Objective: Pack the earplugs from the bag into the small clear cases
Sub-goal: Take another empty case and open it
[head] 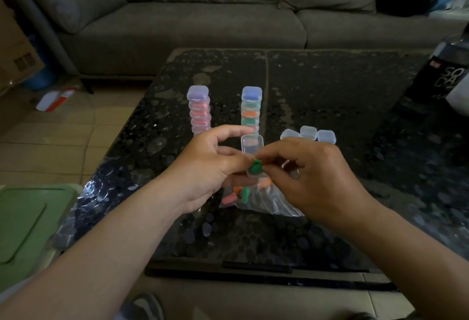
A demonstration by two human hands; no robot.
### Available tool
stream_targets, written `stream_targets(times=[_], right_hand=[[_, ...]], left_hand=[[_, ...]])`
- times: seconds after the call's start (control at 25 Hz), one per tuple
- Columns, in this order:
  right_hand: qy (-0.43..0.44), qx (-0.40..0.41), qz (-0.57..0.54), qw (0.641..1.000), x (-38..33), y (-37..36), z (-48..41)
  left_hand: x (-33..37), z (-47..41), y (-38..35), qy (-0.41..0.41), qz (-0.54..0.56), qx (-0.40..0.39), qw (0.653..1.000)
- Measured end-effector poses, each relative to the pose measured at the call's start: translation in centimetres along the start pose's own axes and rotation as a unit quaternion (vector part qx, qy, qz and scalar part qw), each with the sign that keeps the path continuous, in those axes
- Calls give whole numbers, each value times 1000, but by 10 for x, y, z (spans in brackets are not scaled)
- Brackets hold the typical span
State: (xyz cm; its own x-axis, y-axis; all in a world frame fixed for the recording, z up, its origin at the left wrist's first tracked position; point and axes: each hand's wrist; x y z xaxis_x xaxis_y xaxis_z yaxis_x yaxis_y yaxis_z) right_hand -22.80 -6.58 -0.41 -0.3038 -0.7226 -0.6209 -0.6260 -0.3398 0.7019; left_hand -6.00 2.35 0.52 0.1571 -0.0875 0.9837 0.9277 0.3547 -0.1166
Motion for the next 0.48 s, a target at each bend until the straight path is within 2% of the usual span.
stream_targets(times=[0.2,0.48], right_hand=[[-58,48,-8,997,3,3,-2],[-78,-56,-15,995,2,2,-2]], left_hand=[[1,-2,7,-14,26,5,1000],[4,1,9,-33,59,-54,996]])
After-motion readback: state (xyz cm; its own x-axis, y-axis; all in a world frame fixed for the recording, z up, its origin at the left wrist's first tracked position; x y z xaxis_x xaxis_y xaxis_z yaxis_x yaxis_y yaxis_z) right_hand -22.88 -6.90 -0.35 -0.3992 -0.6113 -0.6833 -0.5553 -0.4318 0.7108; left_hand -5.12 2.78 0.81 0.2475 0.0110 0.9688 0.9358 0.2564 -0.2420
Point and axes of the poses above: each hand's wrist, its own z-axis away from the middle knuckle, its own y-axis out of the back of the hand, x = y × z, and after that the axes turned 9 degrees about -y, right-handed
